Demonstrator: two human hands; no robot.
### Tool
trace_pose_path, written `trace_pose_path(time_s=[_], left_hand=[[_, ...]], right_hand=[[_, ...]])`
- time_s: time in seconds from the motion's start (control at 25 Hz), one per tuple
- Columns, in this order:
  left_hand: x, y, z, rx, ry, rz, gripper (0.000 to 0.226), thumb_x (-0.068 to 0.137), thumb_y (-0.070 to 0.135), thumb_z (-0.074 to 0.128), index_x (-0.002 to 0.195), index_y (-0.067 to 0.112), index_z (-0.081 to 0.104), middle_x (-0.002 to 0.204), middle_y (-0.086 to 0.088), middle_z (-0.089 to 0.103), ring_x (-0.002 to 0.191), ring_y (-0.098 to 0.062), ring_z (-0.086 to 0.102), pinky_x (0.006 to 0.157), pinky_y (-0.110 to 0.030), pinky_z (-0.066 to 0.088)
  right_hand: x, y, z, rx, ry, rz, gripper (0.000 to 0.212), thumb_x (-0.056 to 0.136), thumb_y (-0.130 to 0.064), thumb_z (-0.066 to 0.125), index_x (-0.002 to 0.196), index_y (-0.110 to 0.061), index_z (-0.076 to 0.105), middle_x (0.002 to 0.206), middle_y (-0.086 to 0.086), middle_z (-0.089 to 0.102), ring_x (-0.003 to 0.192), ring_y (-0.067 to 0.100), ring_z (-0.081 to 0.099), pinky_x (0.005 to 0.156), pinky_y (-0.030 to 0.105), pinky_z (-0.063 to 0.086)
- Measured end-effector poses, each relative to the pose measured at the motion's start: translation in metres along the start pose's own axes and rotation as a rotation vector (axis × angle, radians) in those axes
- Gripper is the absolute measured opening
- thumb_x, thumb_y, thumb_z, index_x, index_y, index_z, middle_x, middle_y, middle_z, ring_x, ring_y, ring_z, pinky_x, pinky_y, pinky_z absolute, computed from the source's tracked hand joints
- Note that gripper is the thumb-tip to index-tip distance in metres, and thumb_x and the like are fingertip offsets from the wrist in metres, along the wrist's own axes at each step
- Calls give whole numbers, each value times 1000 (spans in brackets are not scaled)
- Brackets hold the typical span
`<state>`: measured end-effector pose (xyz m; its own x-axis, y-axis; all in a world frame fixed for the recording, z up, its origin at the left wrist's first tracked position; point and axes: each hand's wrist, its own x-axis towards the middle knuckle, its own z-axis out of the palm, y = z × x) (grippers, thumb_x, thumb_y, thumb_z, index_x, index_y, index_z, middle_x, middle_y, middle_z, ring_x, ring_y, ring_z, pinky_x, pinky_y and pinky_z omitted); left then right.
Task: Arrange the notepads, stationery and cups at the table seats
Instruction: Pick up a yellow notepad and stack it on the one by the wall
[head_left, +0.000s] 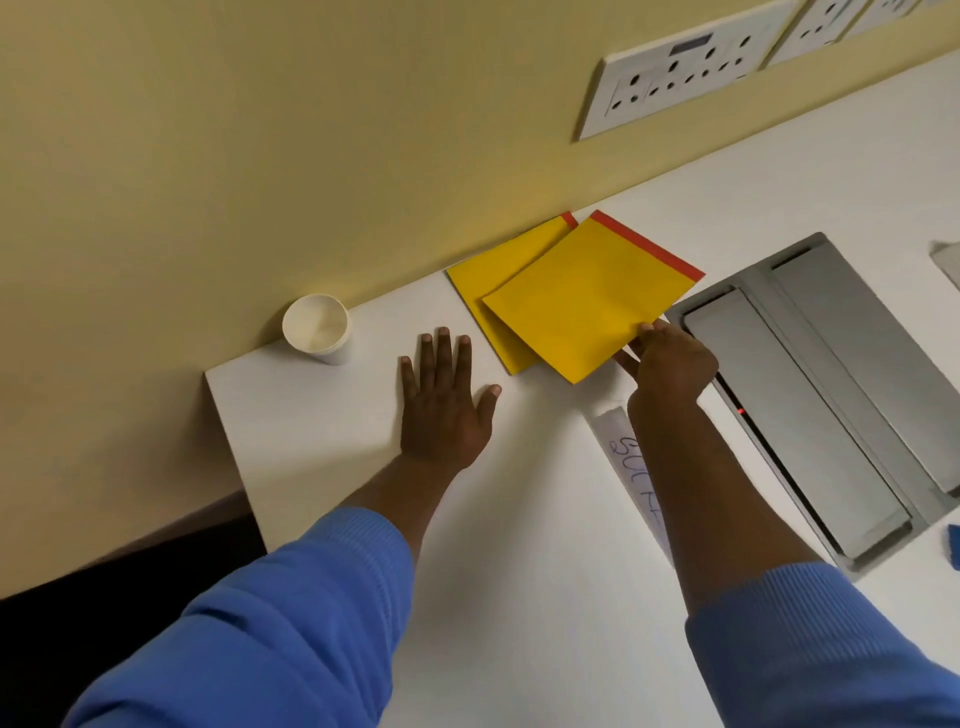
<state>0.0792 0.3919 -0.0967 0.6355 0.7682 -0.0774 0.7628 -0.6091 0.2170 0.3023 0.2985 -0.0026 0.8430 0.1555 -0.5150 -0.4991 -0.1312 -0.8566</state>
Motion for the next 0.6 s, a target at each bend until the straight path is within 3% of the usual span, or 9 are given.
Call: trace_pose_path(time_s=[0.28,0.44,0.52,0.6], left_hand=[[-1,1,0,24,29,-6,80,102,65,22,163,15,9,170,-14,2,158,-32,-3,124,-57,8],[-1,1,-1,20,28,-6,81,101,65,20,163,15,8,170,-13,0,158,-31,-5,124,-57,8],[-2,0,-1,16,27,-6,81,101,66,19,163,15,6,170,-13,-2,157,-31,-7,124,-57,8],[-2,0,-1,15,24,-5,81,101,66,18,163,16,5,170,-12,-3,157,-31,-8,124,-57,7]], right_hand=[[9,24,43,53,52,89,13,92,7,59,100,4,69,86,17,70,75,30,74,55,33,60],[9,34,50,-29,73,78,14,92,3,65,104,5,69,91,18,70,65,19,73,56,31,61],[7,36,51,-111,32,82,8,95,1,59,95,-2,66,86,12,67,60,14,69,67,34,63],[3,36,49,-125,1,112,17,96,1,52,86,-11,58,80,6,60,67,18,63,73,34,58]])
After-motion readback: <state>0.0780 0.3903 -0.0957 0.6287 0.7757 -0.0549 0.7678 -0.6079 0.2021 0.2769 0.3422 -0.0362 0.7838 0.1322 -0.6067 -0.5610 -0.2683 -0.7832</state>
